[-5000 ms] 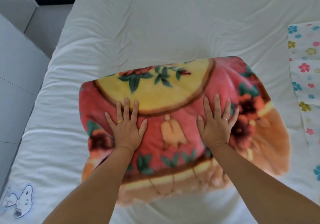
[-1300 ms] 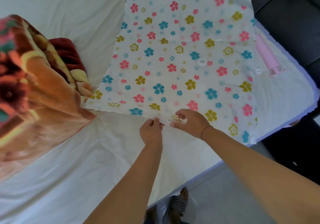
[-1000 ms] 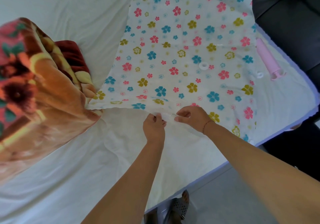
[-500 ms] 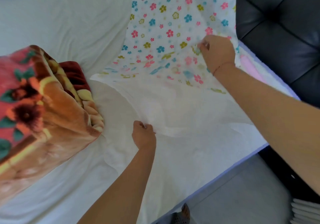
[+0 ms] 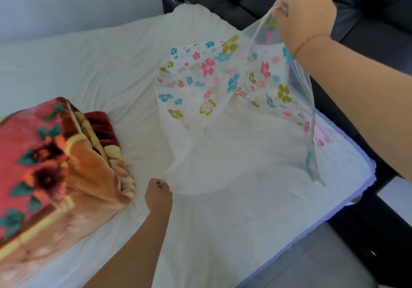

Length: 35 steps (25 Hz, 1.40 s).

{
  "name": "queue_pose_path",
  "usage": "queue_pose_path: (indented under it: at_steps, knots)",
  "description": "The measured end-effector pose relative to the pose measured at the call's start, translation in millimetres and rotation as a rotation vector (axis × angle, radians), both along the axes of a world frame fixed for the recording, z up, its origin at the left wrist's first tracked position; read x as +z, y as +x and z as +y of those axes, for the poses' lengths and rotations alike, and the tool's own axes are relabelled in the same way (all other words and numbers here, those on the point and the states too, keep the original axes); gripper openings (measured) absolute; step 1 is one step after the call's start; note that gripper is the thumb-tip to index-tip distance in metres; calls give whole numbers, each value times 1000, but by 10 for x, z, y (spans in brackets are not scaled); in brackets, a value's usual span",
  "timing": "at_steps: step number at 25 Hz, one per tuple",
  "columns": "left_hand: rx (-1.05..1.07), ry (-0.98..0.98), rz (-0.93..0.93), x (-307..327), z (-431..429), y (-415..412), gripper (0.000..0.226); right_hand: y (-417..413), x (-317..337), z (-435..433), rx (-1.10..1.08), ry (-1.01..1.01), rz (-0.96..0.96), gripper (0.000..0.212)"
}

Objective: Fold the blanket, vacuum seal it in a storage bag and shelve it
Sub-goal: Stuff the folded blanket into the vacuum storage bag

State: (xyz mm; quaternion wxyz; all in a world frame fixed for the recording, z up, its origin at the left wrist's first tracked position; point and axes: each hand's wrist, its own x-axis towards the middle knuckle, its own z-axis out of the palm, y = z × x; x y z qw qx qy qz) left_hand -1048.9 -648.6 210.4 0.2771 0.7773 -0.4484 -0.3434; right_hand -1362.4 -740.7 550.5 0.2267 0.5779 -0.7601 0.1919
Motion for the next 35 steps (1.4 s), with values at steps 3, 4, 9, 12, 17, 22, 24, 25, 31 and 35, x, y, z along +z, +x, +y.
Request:
queue_pose_path:
  at_steps: [3, 4, 9, 12, 17, 22, 24, 25, 31, 35]
  knots:
    - [150, -26, 218, 32, -279, -41, 26, 260, -70, -54, 95, 61, -17, 29]
    - [238, 12, 383, 36, -292, -64, 29, 373, -142, -73, 131, 86, -34, 29]
    - [367, 384, 981, -206, 65, -306, 45, 845, -493, -166, 226, 193, -92, 27]
    - [281, 464, 811, -320, 280, -384, 26, 973, -679, -176, 296, 271, -15, 26]
    - [112, 436, 179, -428, 313, -6, 25, 820, -535, -343, 121, 192, -27, 26]
    - [140, 174, 325, -216, -165, 183, 30, 948, -544, -403, 144, 202, -42, 28]
    - [87, 153, 456, -11, -346, 194, 30, 1082, -693, -371, 207, 235, -43, 28]
    - [82, 180, 501, 100, -397, 219, 39, 1133, -757, -362, 218, 240, -43, 28]
    - [30, -42, 26, 719, -407, 604, 101, 1441, -945, -385, 187, 267, -87, 30]
    - [-68, -512, -266, 1257, -797, 872, 89, 1568, -991, -321, 198, 284, -133, 32]
